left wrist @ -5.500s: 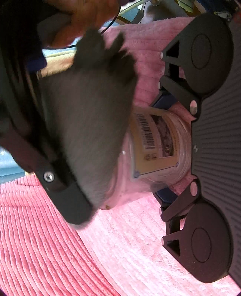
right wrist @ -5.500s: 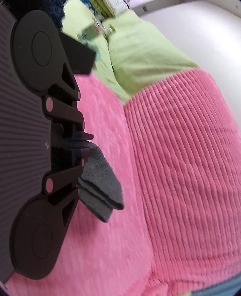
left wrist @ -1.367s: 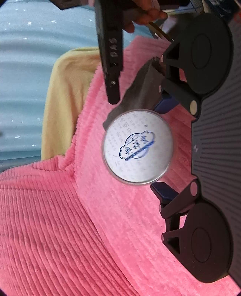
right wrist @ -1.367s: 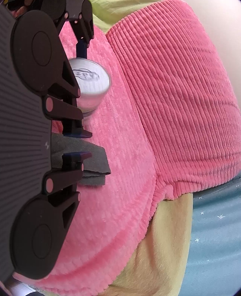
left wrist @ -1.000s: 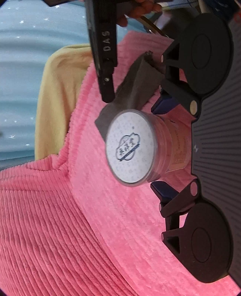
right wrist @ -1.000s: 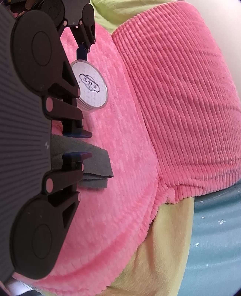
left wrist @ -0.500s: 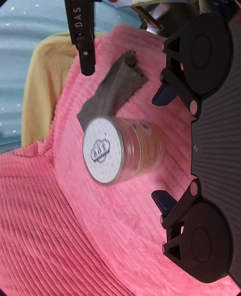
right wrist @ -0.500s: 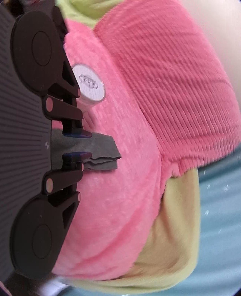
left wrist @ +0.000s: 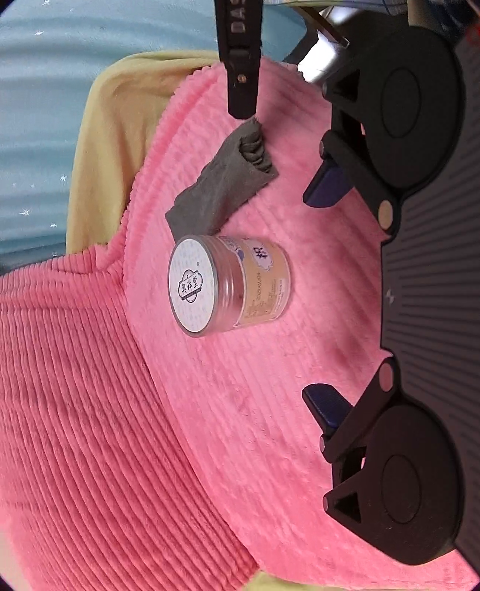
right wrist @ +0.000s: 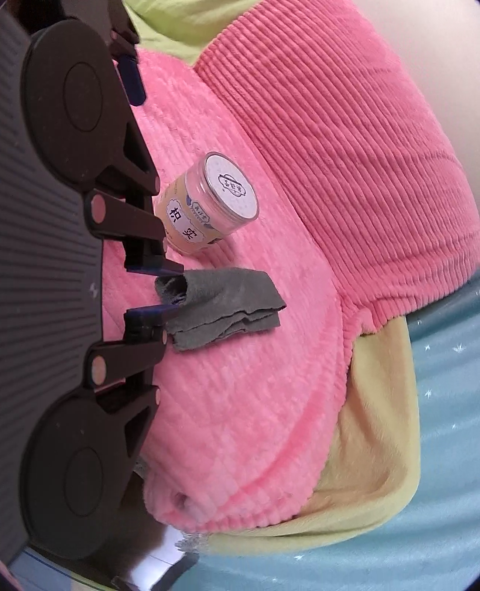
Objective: Clean container
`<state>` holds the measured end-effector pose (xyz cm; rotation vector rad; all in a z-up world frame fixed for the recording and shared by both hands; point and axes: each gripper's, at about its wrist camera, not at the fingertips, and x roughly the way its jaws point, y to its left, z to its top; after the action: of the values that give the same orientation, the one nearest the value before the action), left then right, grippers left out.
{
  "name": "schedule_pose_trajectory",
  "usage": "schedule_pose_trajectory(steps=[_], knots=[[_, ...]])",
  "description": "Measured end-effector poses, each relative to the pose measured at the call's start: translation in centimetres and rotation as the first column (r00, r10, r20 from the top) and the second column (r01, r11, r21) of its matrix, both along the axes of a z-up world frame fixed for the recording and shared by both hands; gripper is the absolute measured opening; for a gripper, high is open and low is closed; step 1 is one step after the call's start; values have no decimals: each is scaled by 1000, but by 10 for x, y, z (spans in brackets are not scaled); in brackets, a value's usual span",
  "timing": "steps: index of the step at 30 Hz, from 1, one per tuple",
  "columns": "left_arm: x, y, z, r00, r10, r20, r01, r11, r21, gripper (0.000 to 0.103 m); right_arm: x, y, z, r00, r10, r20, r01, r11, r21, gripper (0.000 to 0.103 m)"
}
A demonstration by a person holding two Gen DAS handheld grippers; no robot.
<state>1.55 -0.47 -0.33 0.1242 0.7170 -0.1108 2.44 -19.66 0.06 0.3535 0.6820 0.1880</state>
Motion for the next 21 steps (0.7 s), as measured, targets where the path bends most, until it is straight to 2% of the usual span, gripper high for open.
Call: schedule_pose_trajectory(steps=[4, 6, 16, 21], knots=[[-9, 5, 9, 999, -20, -27, 17, 996, -86, 102, -9, 6, -2, 1000, 1, -4, -1, 999, -46, 14], [-11, 7, 9, 999, -21, -43, 17, 996, -91, 102, -14, 6, -3, 1000, 0, -11, 0, 997, -74, 14], [-9, -12, 1, 997, -6, -71, 3, 999, -34, 102, -27, 16, -17, 997, 43, -60, -55, 976, -211, 14], [-7, -11, -5, 997, 17, -79, -17, 1000, -11, 102, -21, 21, -17, 995, 74, -63, -85, 975, -206, 14]])
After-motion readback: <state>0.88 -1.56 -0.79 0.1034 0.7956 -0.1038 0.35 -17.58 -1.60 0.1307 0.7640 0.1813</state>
